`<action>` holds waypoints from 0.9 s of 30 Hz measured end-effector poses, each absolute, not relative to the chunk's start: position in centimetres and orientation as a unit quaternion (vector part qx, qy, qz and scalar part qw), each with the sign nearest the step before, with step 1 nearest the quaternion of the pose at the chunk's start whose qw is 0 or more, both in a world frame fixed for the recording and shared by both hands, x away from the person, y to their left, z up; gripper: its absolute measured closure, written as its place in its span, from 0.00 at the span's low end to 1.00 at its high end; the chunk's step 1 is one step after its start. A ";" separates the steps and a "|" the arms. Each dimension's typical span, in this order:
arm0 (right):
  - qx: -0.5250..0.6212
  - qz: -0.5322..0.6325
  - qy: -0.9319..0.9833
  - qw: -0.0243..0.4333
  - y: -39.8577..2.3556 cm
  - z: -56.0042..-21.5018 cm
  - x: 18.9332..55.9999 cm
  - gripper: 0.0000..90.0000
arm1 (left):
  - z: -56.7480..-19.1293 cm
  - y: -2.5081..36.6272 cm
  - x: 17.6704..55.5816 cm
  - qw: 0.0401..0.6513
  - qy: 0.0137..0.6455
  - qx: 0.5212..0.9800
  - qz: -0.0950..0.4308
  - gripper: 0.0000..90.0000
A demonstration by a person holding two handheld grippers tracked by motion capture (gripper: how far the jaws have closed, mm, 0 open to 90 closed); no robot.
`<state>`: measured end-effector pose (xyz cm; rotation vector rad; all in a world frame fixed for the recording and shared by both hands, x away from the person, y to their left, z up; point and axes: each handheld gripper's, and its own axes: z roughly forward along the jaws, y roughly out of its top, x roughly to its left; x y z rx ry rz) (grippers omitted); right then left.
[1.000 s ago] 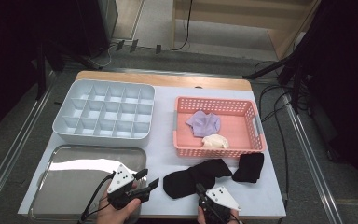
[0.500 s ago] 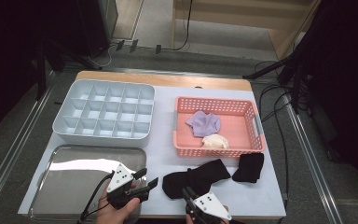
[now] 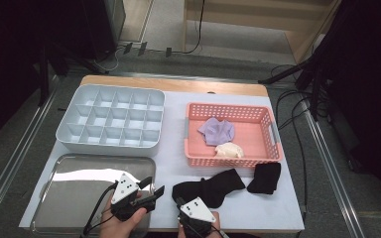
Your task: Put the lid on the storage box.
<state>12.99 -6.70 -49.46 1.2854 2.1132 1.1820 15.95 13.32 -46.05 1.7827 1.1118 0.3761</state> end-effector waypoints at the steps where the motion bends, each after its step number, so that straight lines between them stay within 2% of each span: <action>1: 0.463 0.426 0.752 0.197 -6.4 -49.4 13.2 1.00 | -46.0 13.3 16.0 0.483 0.459 0.730 0.154 0.51; 5: 0.481 0.447 0.733 0.179 -5.1 -49.0 14.2 1.00 | -46.0 13.4 16.1 0.487 0.470 0.722 0.144 0.50; 6: 0.479 0.460 0.730 0.163 -4.8 -48.8 14.4 0.99 | -46.0 13.4 16.2 0.487 0.472 0.721 0.144 0.49; 8: 0.471 0.473 0.728 0.154 -4.9 -48.4 14.5 0.90 | -46.2 13.4 16.3 0.486 0.475 0.720 0.141 0.53; 10: 0.460 0.482 0.729 0.155 -6.0 -47.8 14.3 0.86 | -46.4 13.1 16.5 0.483 0.479 0.721 0.132 0.55; 15: 0.476 0.470 0.713 0.209 -12.2 -46.3 14.1 0.83 | -47.1 11.9 16.7 0.447 0.490 0.734 0.148 0.55; 20: 0.502 0.437 0.695 0.273 -17.9 -47.0 14.6 0.78 | -47.4 10.8 16.8 0.421 0.482 0.755 0.144 0.60; 25: 0.530 0.426 0.676 0.284 -21.8 -47.6 15.7 0.73 | -47.5 8.6 16.8 0.387 0.467 0.780 0.152 0.63; 27: 0.543 0.416 0.678 0.269 -22.5 -48.2 16.4 0.71 | -47.5 8.3 16.8 0.375 0.472 0.782 0.162 0.65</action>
